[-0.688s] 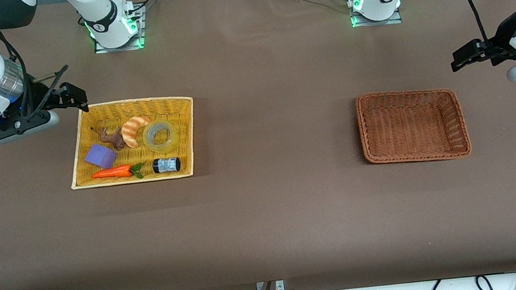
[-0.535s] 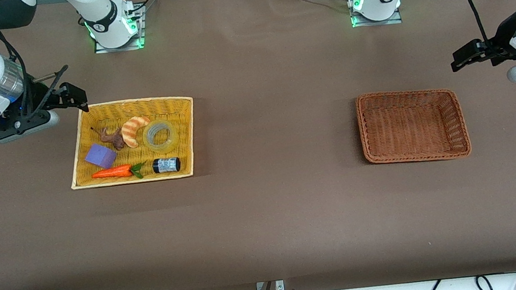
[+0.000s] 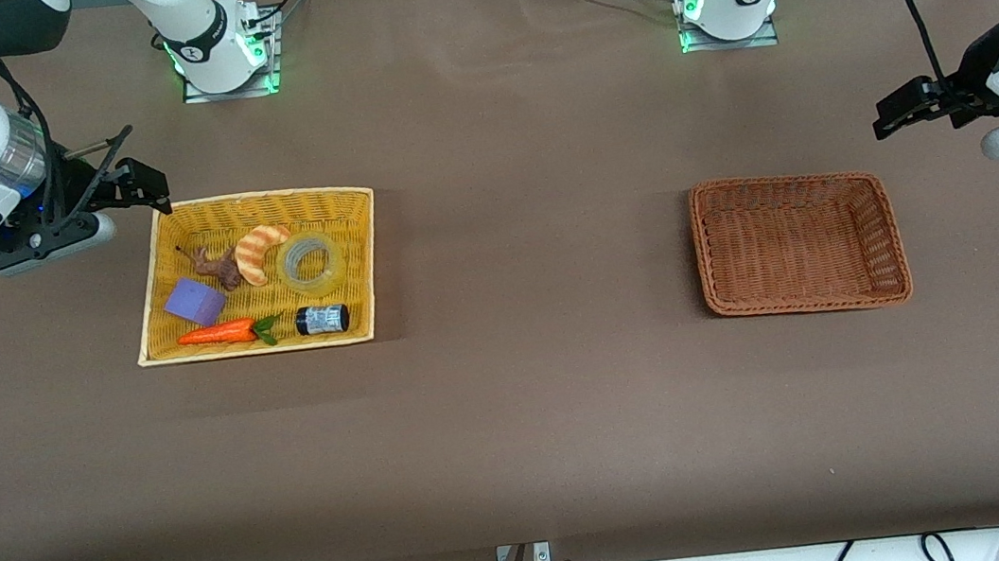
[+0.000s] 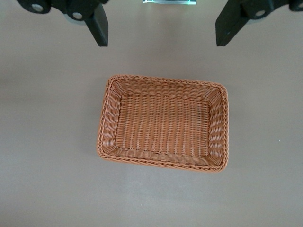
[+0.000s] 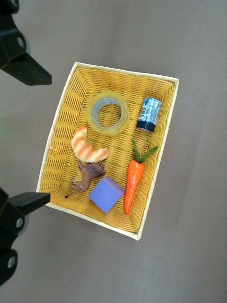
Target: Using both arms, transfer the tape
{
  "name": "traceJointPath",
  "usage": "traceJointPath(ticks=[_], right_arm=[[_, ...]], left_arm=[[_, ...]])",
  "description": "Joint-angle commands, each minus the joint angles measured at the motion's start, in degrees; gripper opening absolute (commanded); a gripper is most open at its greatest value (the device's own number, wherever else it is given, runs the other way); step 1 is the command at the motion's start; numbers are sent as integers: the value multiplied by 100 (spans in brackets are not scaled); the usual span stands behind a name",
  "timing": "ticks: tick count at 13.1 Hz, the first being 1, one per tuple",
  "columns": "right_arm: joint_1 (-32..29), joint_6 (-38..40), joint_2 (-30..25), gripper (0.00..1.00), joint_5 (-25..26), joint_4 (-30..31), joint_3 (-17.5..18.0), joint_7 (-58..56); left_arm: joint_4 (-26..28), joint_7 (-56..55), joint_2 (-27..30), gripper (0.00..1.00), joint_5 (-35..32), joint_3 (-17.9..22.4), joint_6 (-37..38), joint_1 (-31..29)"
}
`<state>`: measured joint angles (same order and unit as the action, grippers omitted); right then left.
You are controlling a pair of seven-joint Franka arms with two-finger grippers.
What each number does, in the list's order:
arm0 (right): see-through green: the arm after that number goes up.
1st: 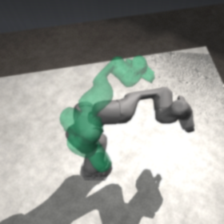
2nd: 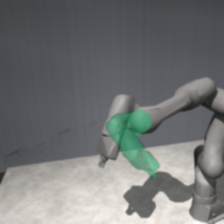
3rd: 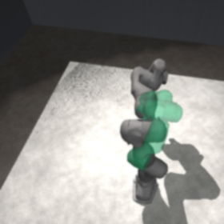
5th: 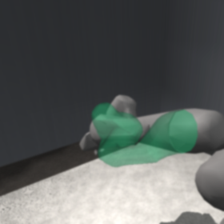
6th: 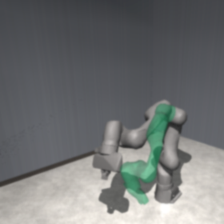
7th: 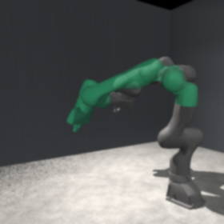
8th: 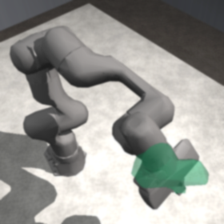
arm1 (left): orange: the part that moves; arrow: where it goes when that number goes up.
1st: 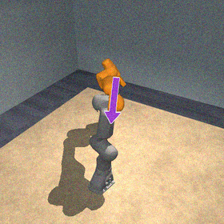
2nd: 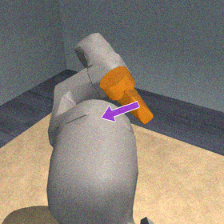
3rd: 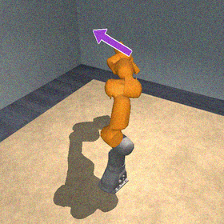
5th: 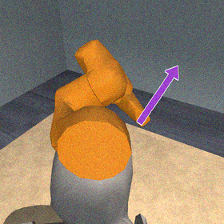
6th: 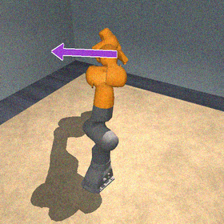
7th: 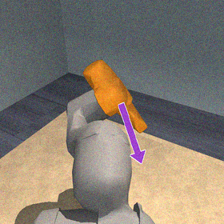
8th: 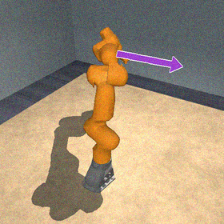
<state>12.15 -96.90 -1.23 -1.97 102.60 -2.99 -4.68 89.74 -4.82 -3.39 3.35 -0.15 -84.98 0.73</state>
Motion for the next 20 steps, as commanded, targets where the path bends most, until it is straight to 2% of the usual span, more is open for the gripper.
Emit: traceJointPath(ticks=[1,20], right_arm=[[-11,154,0,100,-75,-117,17,-33],[-2,128,26,100,-31,-38,44,-25]], left_arm=[[-141,95,-66,100,148,15,17,-3],[-141,95,-66,100,148,6,17,-3]])
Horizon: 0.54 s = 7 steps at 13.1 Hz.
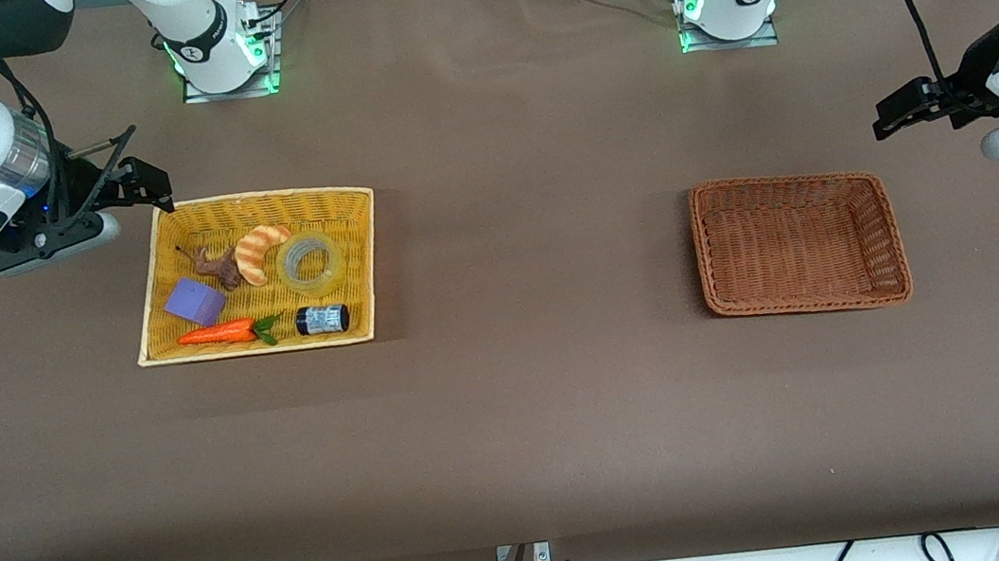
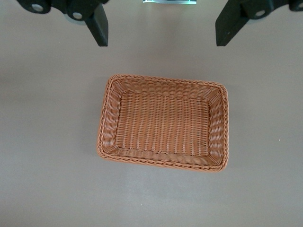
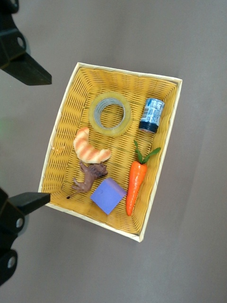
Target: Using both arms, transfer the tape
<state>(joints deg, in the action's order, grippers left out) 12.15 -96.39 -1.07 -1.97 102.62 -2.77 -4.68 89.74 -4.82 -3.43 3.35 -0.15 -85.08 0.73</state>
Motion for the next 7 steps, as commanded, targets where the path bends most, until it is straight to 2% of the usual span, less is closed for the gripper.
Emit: traceJointPath(ticks=[1,7], right_arm=[[-3,59,11,100,-31,-23,22,-25],[-3,24,28,100,-31,21,40,-16]], left_arm=[[-132,95,-61,100,148,6,27,-3],[-132,95,-61,100,148,15,27,-3]])
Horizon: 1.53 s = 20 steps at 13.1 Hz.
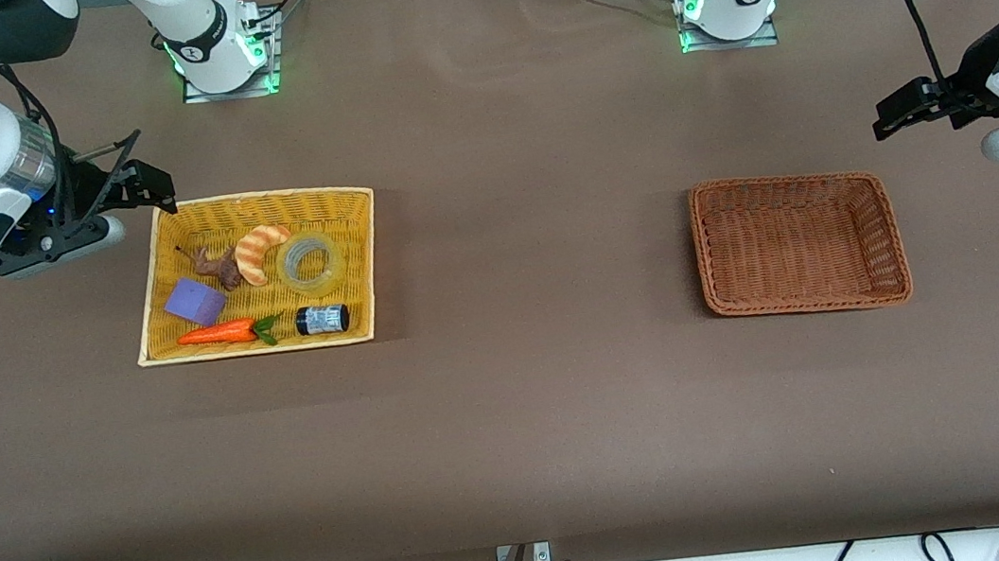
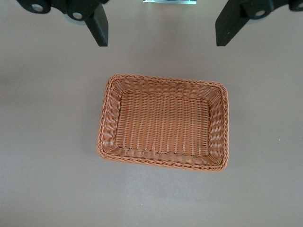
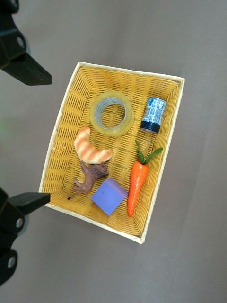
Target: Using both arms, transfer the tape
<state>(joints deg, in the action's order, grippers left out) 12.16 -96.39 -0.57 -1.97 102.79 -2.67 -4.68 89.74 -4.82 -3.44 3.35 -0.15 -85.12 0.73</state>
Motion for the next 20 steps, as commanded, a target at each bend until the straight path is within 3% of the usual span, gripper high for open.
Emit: traceJointPath(ticks=[1,4,6,12,17,20], right_arm=[[-3,15,-22,100,-31,22,29,-16],[-3,-46,21,100,-22,48,47,10],[6,-439,162,100,-14,249,248,290],[112,-2461,943,100,-22,1453,407,881],[112,-4833,1313,100,-22,3105,539,1144],[112,-5248,1577,100,-22,3344,592,1153]], left_arm=[[-141,95,-60,100,148,15,30,-3],[-132,95,-60,100,148,6,30,-3],[-141,95,-60,100,148,6,30,-3],[-132,95,-60,100,148,6,21,-11],[-141,95,-254,100,157,15,-14,-3],[-114,104,-376,100,166,15,-242,-73]])
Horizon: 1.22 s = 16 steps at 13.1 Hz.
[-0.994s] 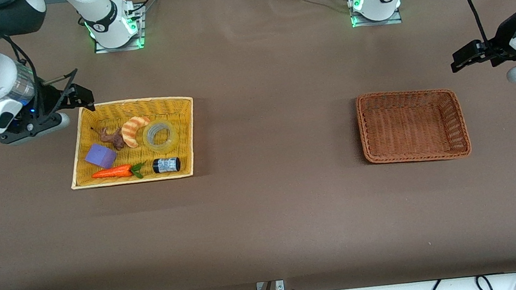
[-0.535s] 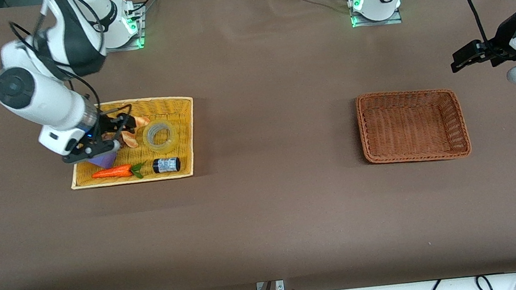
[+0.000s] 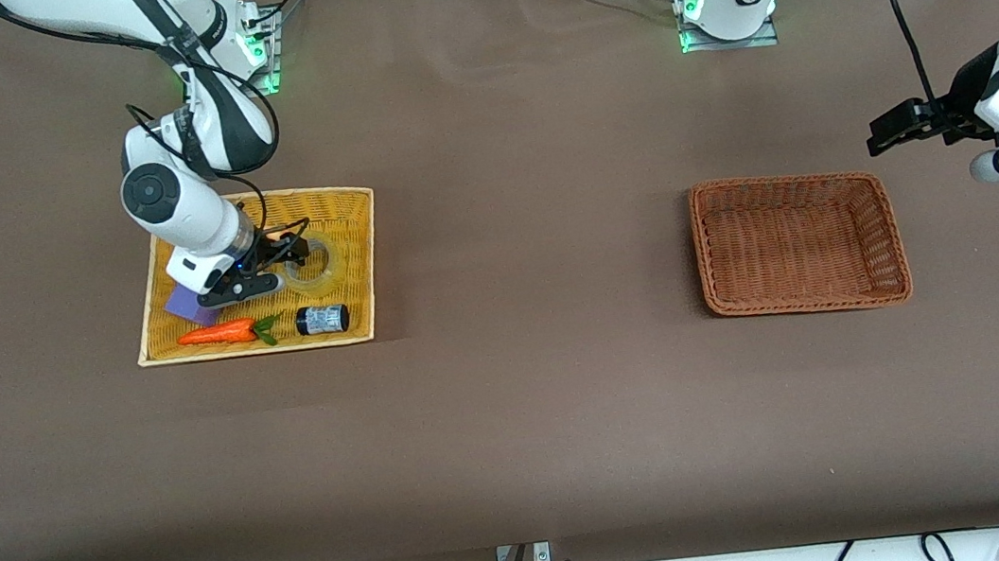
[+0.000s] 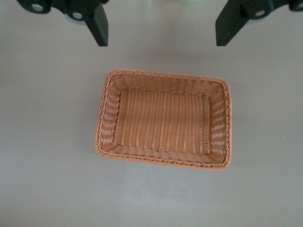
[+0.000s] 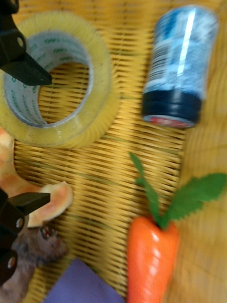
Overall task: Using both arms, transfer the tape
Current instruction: 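Grasp the tape roll with the right gripper while the left gripper moves out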
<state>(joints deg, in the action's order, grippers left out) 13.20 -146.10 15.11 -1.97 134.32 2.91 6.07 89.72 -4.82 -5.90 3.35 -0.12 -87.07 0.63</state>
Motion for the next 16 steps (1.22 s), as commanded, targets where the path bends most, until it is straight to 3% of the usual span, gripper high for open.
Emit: traceJointPath(ticks=[1,2,5,8,10,13,16], right_arm=[[7,-444,96,100,-22,234,43,105],[16,-471,132,90,-22,235,43,157],[7,-341,36,4,-31,147,209,403],[7,281,-105,0,-40,-273,219,474],[7,782,-166,0,-31,-651,210,439],[7,1985,-202,0,-22,-1581,219,448],[51,2612,-141,0,-22,-2313,552,631]], left_arm=[[-113,104,-209,100,140,12,-47,-37],[-113,95,-262,100,131,12,-47,-36],[-121,95,-534,100,139,20,-47,-80],[-121,95,-780,100,78,29,-65,-72],[-121,95,-974,100,69,38,-484,-98],[-113,95,-1308,100,69,47,-802,-98],[-113,95,-1545,100,78,38,-1057,-37]])
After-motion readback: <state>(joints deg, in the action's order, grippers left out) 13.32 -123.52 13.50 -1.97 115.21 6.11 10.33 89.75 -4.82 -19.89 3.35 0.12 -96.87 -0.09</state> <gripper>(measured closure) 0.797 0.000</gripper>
